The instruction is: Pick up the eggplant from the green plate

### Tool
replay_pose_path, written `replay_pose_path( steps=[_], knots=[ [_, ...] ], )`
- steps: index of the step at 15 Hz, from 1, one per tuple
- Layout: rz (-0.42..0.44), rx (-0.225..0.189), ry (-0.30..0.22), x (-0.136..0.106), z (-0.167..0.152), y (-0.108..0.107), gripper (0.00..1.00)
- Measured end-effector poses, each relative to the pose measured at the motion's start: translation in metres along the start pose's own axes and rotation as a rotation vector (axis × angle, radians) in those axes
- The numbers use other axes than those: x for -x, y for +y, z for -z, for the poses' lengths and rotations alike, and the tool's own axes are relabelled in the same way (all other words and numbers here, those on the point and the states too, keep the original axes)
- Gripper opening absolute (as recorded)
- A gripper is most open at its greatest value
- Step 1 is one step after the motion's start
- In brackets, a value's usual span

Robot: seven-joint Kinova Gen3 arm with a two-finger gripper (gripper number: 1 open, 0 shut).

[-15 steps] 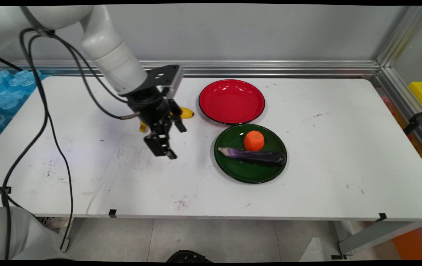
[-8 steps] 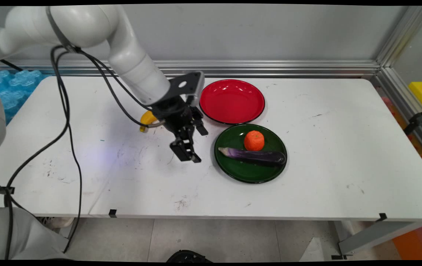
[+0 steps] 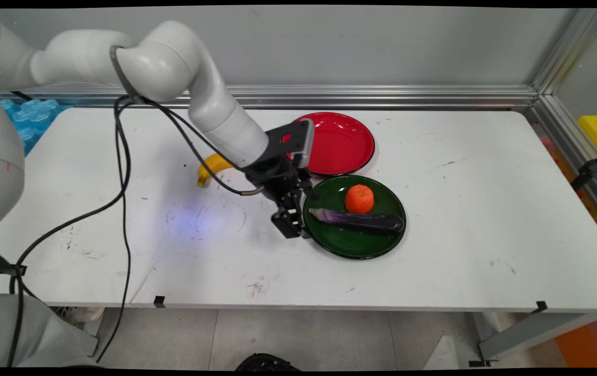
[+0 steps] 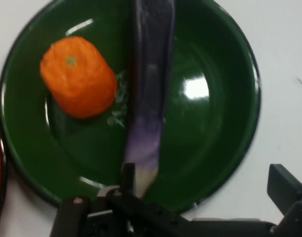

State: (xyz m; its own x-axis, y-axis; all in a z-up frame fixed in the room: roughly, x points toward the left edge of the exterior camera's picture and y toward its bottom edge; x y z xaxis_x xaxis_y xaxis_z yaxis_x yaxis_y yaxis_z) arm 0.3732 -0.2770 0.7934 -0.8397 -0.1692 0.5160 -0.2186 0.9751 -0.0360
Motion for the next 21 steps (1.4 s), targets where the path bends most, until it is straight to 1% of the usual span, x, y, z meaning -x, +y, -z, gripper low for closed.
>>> replay_pose_path(
  steps=[5,10,14,20,21],
  knots=[
    [0.010,-0.019,0.036,-0.009,-0.022,-0.008,1.00],
    [0.017,-0.020,0.055,-0.012,-0.040,-0.010,1.00],
    [0.017,-0.019,0.060,-0.012,-0.054,-0.010,1.00],
    [0.019,-0.026,0.066,-0.010,-0.066,-0.014,1.00],
    [0.019,-0.027,0.067,-0.010,-0.067,-0.015,0.00]
  ],
)
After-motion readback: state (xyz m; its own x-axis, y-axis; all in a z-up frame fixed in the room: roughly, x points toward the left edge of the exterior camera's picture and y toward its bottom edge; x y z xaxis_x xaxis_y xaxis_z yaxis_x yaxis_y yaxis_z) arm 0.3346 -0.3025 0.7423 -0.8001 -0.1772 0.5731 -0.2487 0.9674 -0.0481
